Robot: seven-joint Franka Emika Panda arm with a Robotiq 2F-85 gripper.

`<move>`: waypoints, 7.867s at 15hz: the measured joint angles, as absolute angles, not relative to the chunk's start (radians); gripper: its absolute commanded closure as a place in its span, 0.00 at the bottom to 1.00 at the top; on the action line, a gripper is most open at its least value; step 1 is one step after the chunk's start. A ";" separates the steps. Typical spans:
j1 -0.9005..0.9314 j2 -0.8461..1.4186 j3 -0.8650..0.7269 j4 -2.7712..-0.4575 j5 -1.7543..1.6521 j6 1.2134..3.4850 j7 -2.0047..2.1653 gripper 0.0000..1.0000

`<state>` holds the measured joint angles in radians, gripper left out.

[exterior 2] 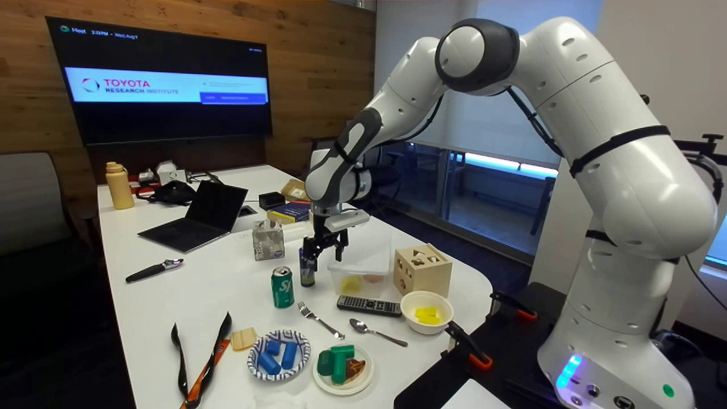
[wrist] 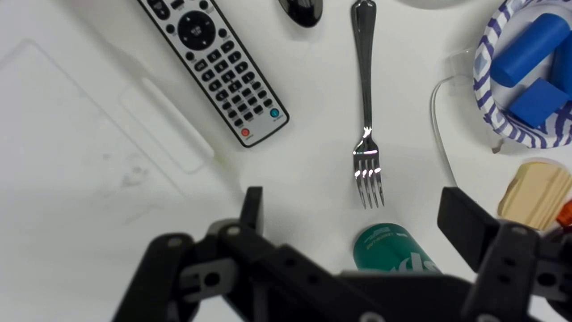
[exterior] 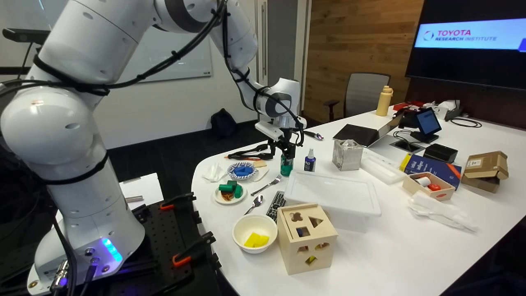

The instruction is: Move the green can forwards.

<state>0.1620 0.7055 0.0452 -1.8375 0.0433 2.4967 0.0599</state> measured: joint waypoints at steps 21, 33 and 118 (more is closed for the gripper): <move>0.310 1.086 -0.025 -1.326 -0.027 2.521 0.226 0.00; 0.309 1.154 -0.021 -1.236 -0.025 2.521 0.226 0.53; 0.335 0.527 -0.027 -2.504 0.064 2.946 0.279 0.00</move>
